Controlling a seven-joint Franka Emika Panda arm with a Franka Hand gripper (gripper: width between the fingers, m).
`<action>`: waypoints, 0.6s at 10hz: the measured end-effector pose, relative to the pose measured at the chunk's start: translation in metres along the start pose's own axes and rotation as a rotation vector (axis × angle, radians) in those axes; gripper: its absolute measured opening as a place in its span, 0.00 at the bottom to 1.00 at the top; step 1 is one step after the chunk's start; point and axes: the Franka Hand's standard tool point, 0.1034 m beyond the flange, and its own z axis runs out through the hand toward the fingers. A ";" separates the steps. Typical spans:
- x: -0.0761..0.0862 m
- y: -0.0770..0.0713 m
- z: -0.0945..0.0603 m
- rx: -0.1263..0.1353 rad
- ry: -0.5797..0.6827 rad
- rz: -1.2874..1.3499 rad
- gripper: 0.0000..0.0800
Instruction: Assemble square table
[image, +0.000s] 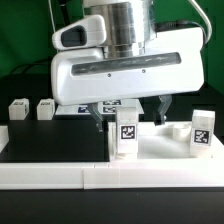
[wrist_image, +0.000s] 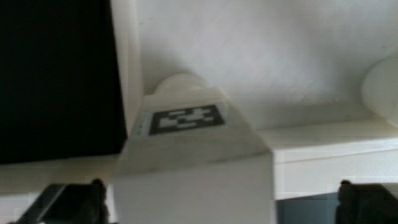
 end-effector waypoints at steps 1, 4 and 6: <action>0.000 0.000 0.000 0.000 0.000 -0.004 0.70; 0.000 0.006 0.001 -0.006 -0.001 0.203 0.38; 0.000 0.010 0.001 0.005 -0.001 0.397 0.38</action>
Offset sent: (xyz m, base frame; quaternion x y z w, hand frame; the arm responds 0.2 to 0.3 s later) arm 0.0000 0.0000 0.0000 0.0000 0.0000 0.1938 0.9810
